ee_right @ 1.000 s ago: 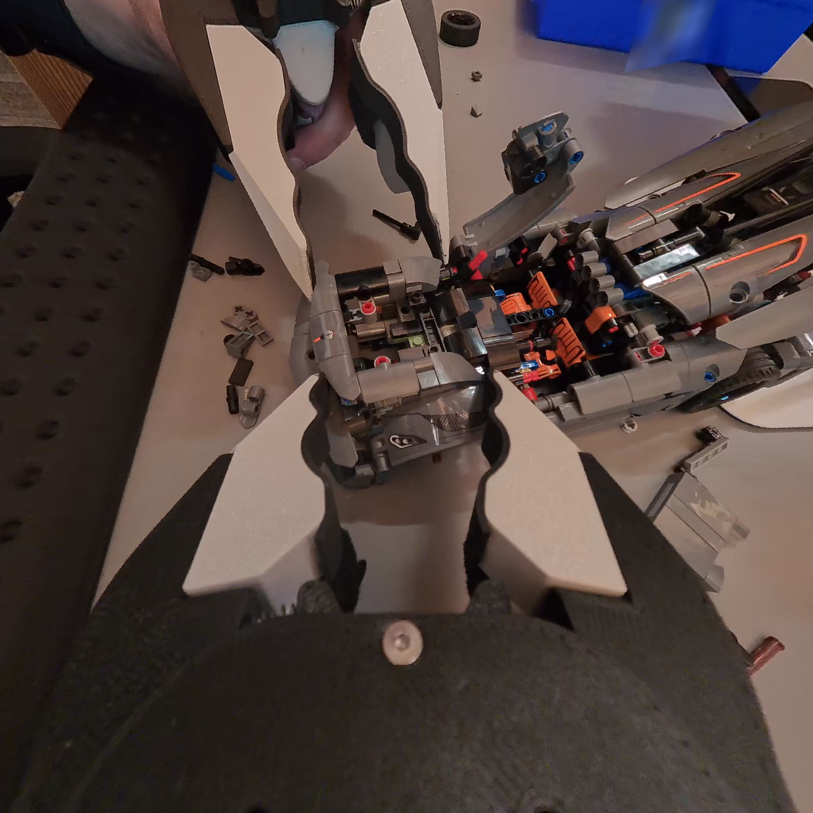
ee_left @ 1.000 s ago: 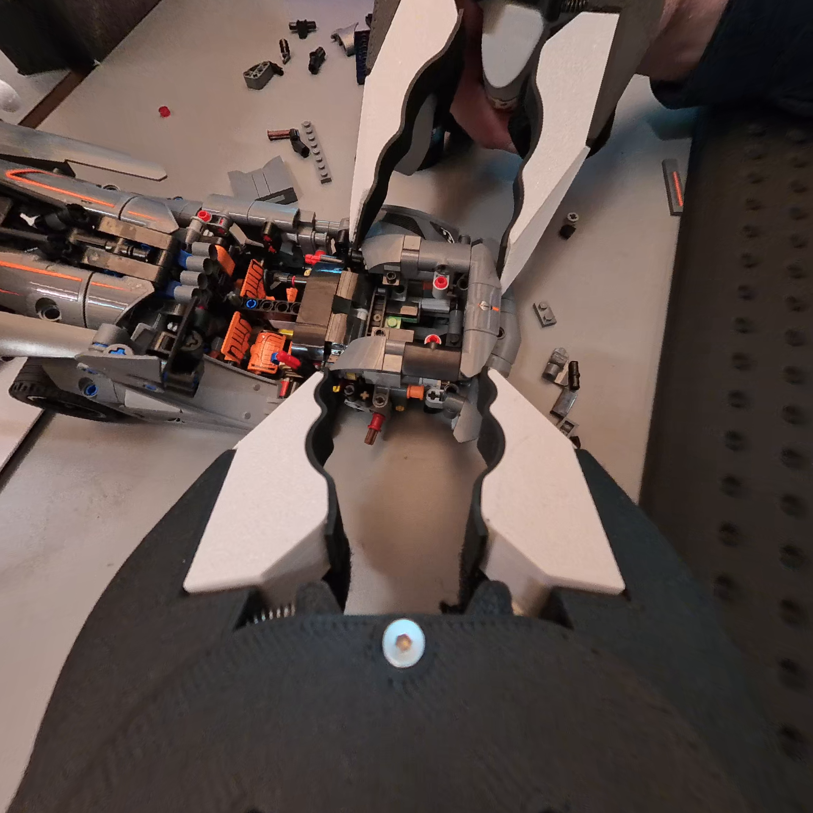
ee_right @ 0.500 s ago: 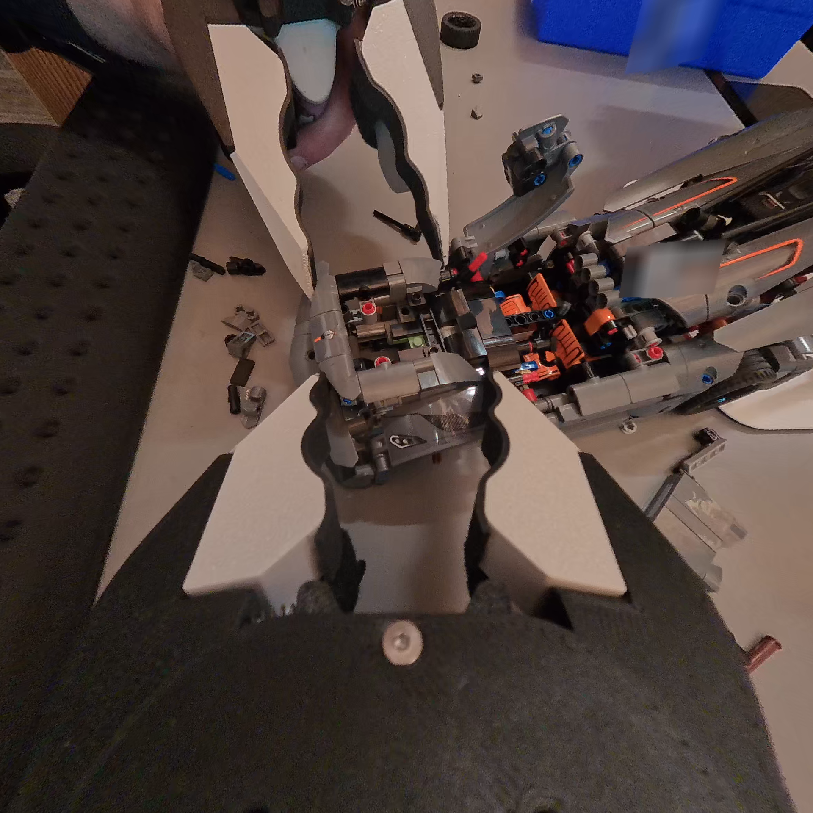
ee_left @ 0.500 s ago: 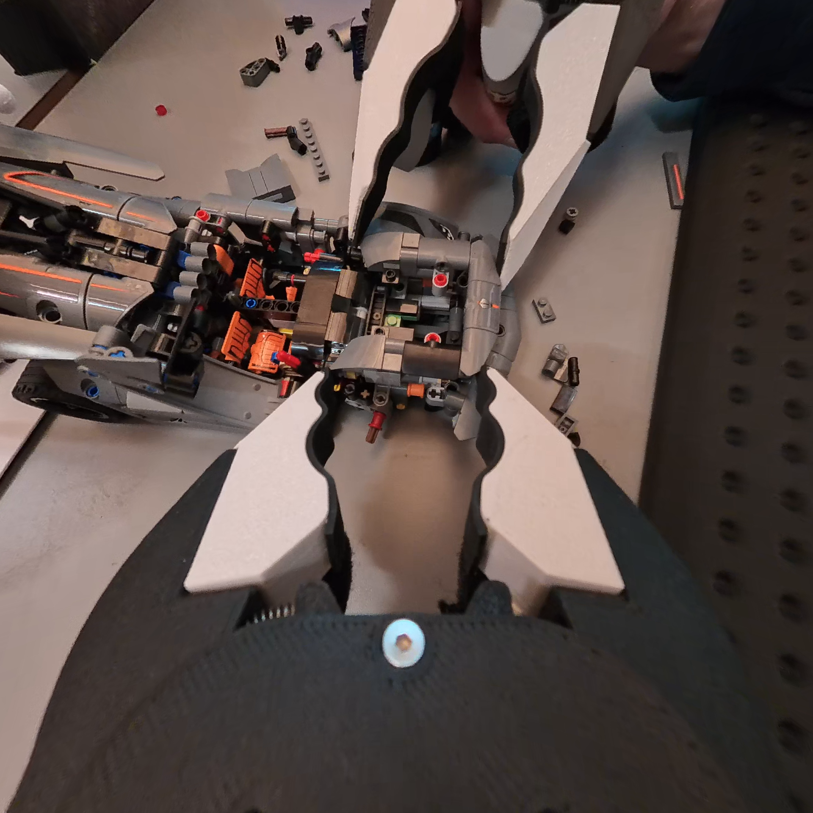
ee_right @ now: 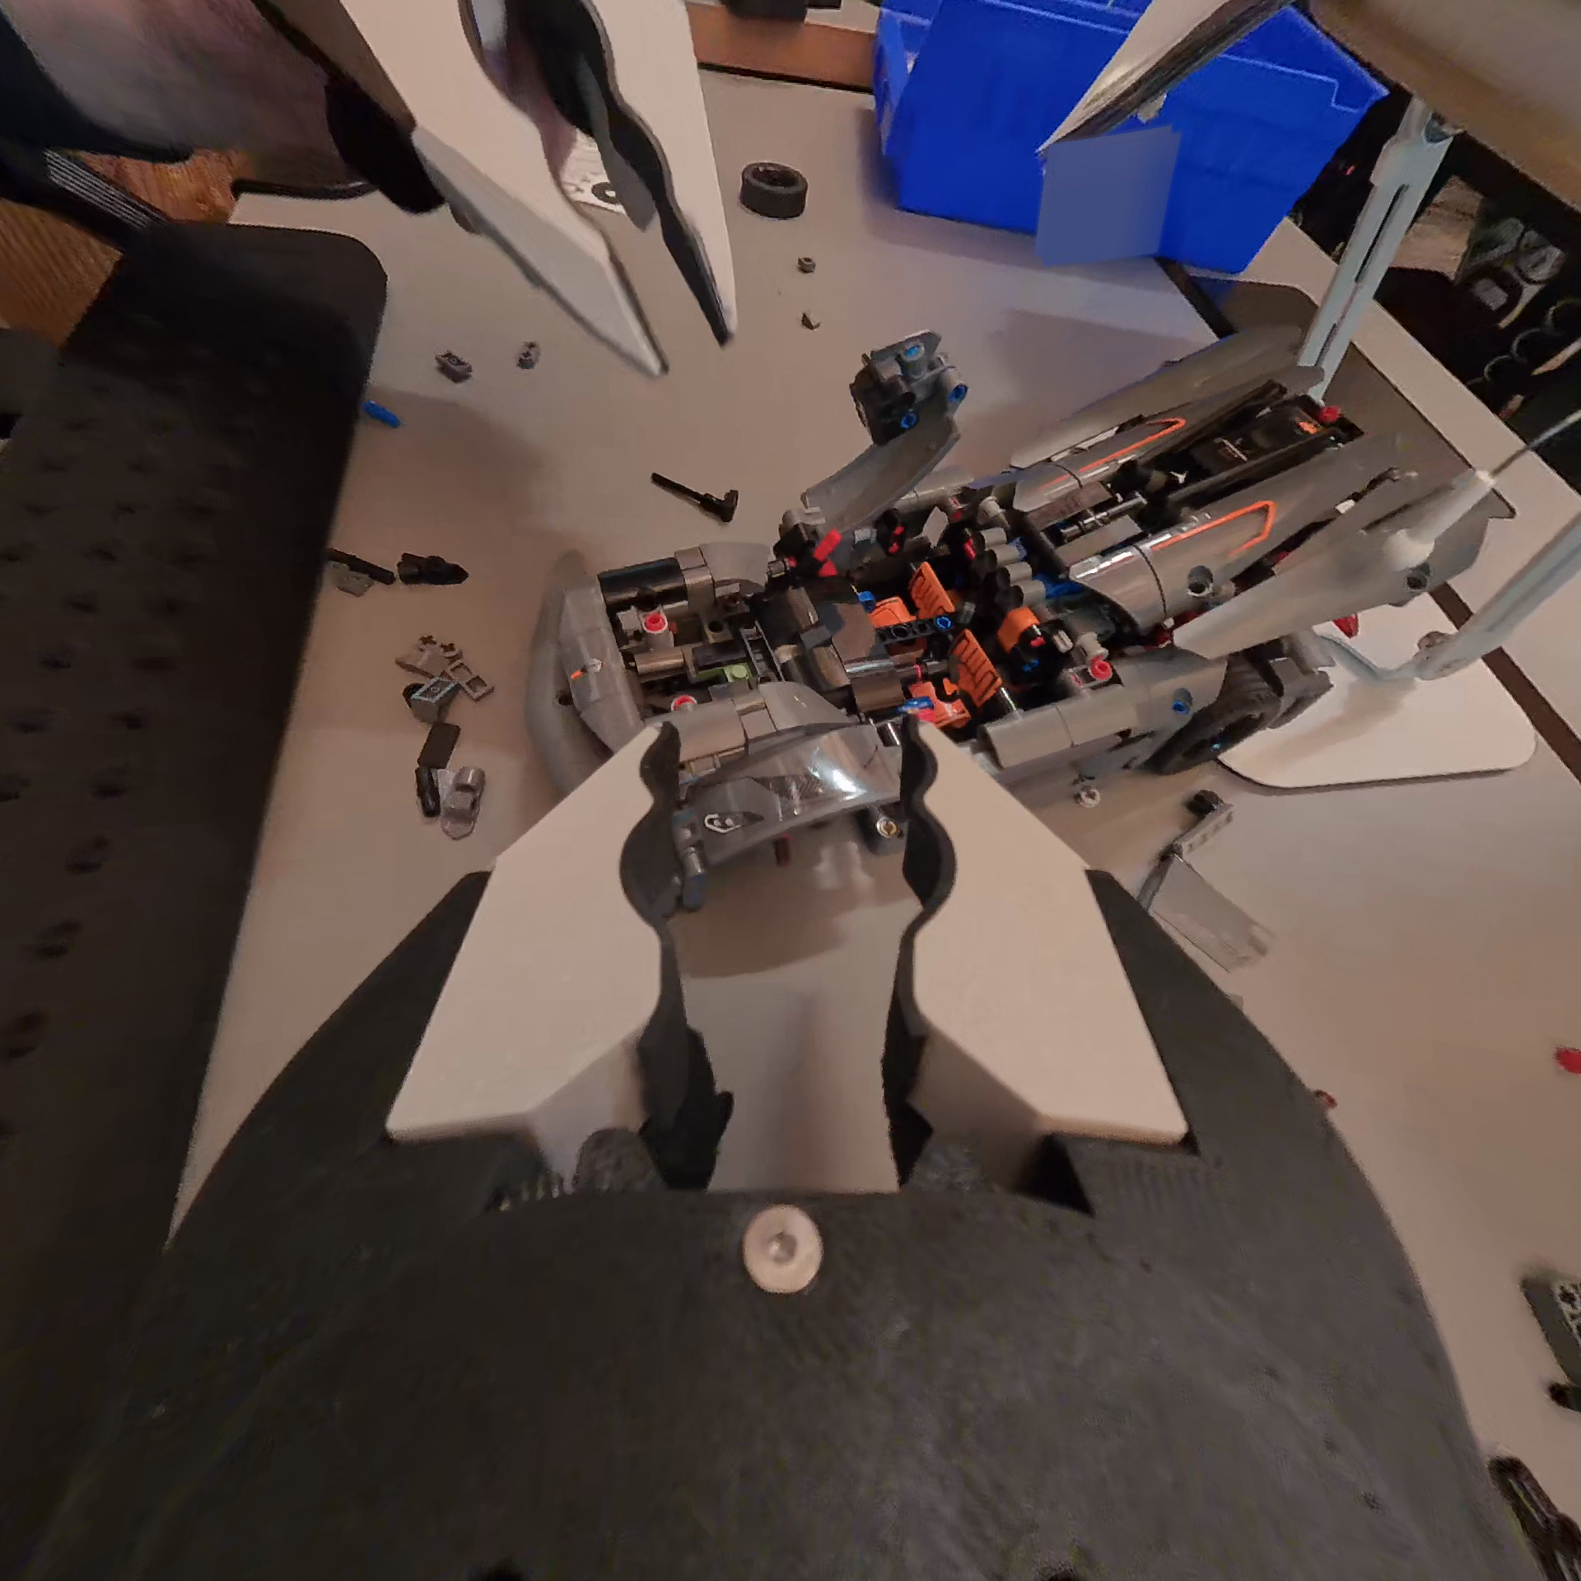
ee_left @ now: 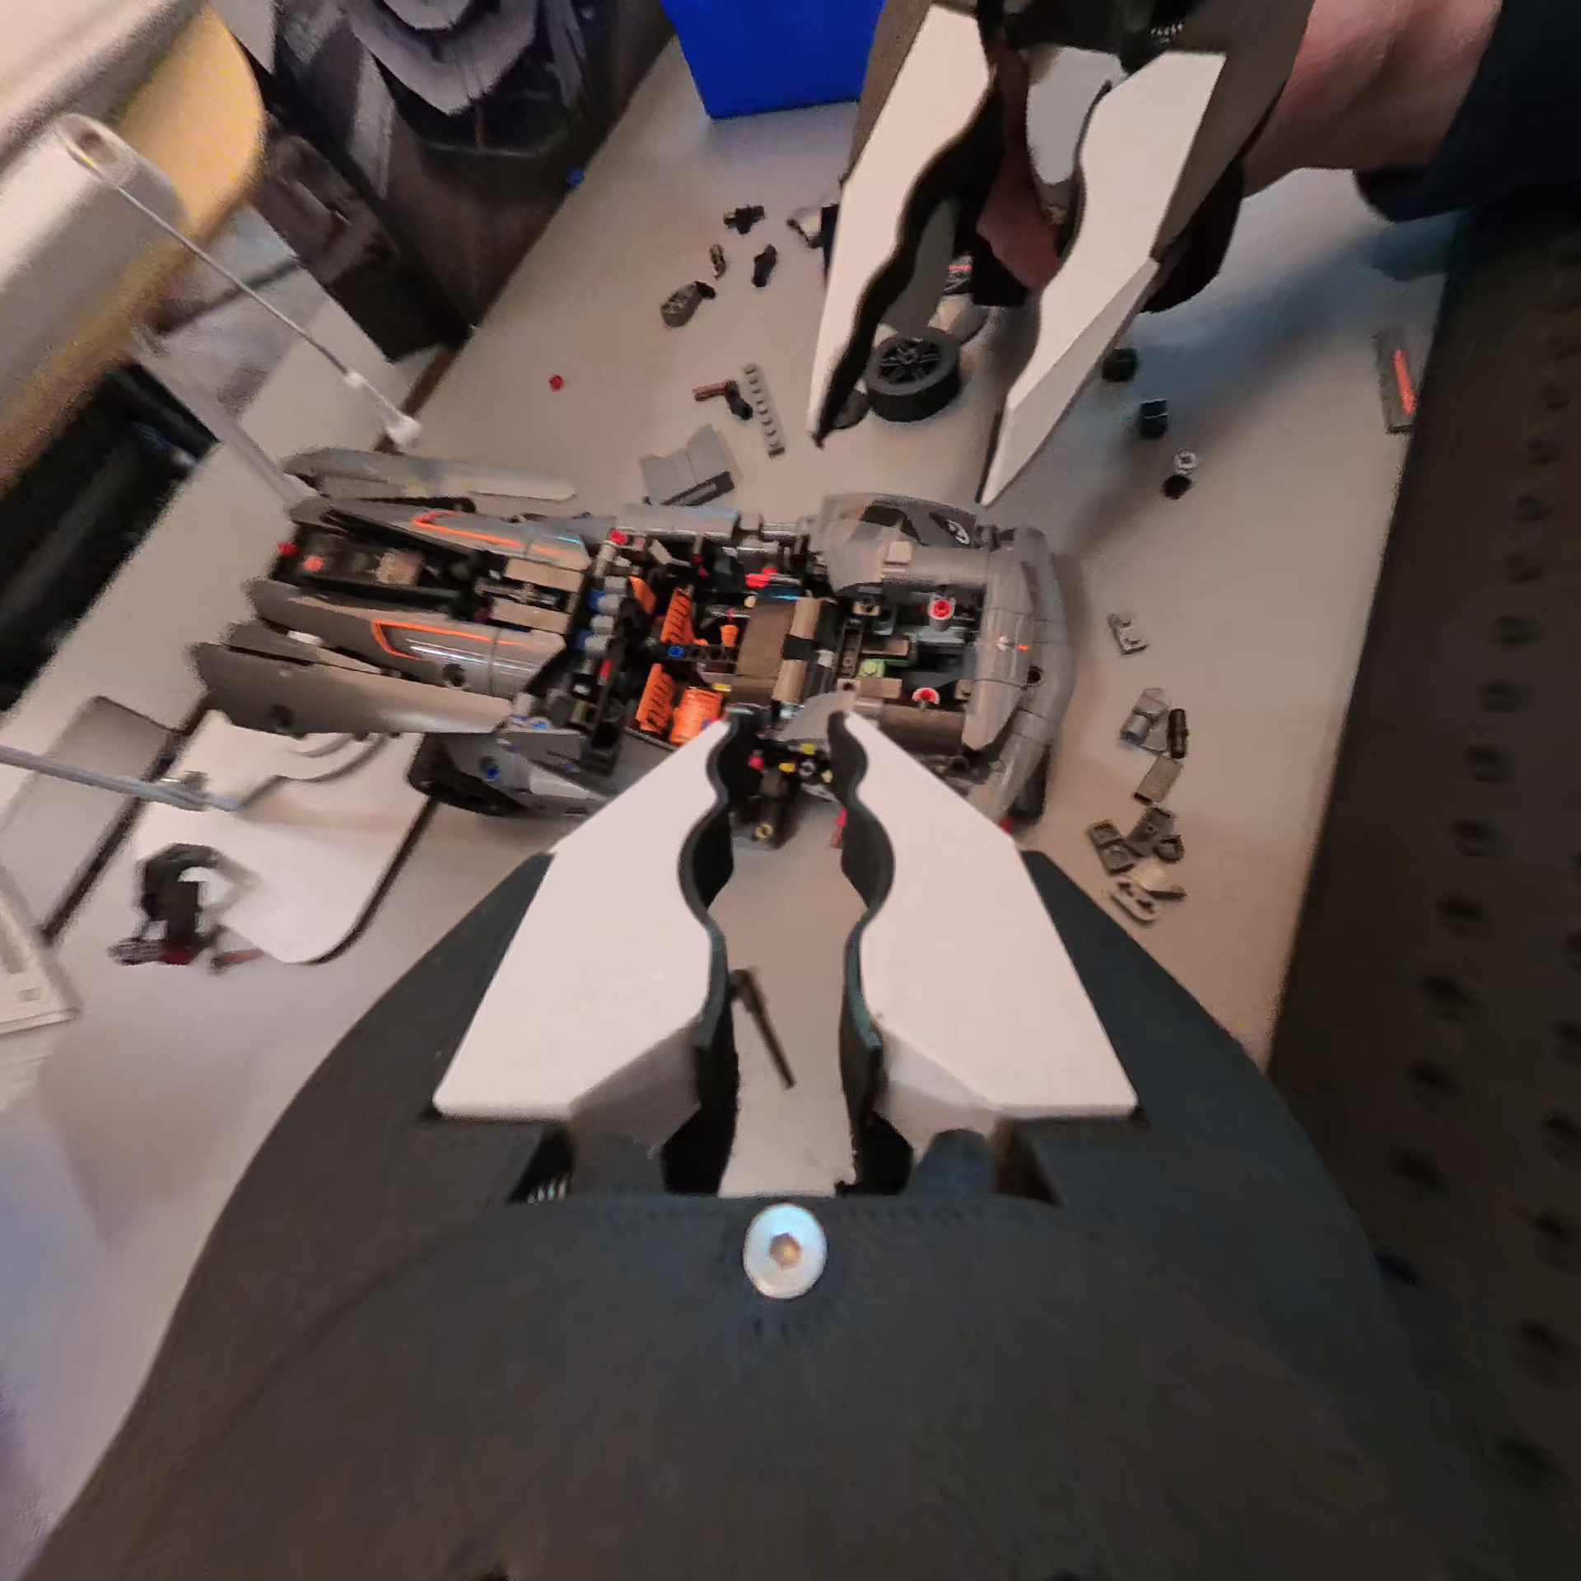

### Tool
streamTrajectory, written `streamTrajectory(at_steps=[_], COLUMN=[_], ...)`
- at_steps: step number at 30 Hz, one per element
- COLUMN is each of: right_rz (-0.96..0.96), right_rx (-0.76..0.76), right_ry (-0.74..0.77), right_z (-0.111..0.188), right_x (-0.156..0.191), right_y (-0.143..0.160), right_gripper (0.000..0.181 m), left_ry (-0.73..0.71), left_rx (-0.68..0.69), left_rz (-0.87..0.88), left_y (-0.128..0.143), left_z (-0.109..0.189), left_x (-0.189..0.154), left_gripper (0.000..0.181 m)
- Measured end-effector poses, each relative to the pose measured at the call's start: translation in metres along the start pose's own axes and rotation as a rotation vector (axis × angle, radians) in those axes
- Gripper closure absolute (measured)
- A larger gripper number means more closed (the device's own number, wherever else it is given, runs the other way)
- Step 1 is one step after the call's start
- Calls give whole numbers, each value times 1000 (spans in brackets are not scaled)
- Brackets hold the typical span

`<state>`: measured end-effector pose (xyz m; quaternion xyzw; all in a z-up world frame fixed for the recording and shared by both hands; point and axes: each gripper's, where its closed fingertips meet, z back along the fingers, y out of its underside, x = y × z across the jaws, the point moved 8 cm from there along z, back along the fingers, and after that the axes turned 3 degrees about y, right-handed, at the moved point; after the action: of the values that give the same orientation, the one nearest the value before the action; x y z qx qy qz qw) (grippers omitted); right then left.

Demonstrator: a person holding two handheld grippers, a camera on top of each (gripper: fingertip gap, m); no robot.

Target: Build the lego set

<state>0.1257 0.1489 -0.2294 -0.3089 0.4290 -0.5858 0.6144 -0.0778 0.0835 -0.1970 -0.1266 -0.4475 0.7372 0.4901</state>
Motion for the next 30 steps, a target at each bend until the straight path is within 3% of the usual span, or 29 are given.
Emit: streamTrajectory(at_steps=[2, 9, 11, 16, 21, 26, 30], right_rz=[1, -3, -2, 11, 28, 29, 27], right_rx=[8, -20, -24, -22, -20, -29, -44], right_ry=[20, 55, 65, 66, 71, 91, 110], right_z=[2, 11, 13, 12, 12, 15, 19], right_x=[-1, -2, -2, 1, 2, 0, 0], right_y=[2, 0, -1, -4, -8, -11, -14], right_gripper=[133, 134, 135, 135, 136, 136, 135], left_ry=[-85, -248, -232, -240, -246, -271, -335], left_rx=[-3, -184, -218, -164, -155, -97, -115], left_rz=[-42, 13, 71, 91, 70, 62, 131], left_y=[-7, -35, -35, -24, -55, -102, -114], left_z=[7, 51, 62, 82, 109, 94, 65], left_x=[1, 8, 9, 4, -3, -12, -14], left_gripper=[181, 181, 181, 174, 172, 160, 146])
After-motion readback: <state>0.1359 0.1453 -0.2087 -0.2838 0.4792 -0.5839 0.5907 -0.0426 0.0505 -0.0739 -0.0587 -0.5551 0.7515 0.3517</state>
